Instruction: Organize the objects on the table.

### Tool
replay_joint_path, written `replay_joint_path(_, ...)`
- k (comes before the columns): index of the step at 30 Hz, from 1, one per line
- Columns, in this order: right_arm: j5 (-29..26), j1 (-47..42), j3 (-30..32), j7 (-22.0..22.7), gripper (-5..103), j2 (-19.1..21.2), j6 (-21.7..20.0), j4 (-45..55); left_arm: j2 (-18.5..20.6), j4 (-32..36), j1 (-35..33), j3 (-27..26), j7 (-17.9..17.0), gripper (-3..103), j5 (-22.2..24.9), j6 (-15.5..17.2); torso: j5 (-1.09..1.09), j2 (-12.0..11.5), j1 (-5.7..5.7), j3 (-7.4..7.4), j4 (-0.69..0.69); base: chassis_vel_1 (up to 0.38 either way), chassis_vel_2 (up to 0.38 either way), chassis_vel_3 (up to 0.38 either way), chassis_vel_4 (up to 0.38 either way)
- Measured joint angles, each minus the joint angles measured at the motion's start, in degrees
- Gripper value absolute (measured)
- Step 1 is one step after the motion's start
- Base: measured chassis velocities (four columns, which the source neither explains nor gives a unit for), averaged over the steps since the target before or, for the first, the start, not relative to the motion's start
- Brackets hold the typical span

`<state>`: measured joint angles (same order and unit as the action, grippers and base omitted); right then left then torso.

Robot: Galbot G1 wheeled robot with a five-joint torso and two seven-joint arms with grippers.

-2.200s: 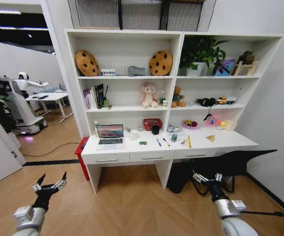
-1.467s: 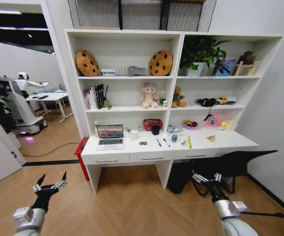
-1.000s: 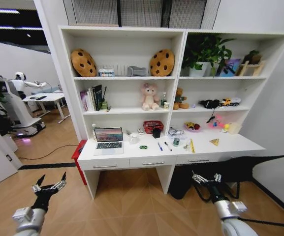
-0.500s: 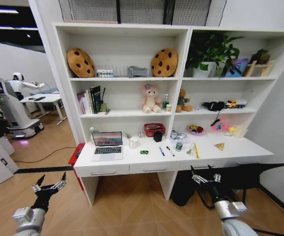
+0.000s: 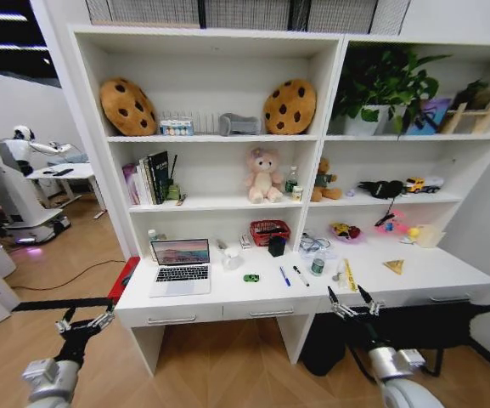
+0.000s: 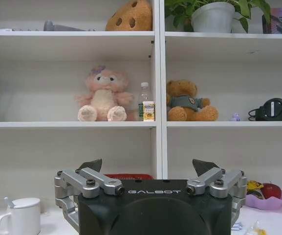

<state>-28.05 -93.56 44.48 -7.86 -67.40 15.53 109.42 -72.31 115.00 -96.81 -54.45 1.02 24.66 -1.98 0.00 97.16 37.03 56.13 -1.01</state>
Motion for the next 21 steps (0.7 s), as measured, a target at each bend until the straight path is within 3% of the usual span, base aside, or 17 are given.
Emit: replay_joint_path(21,0.36,-0.69,0.06,-0.12,100,-0.31,0.00,0.59,0.07,-0.06,-0.08,-0.07,-0.24,100,-0.19,0.09,-0.02,-0.01,0.01,0.00,0.01,-0.192,0.191,0.190,-0.195)
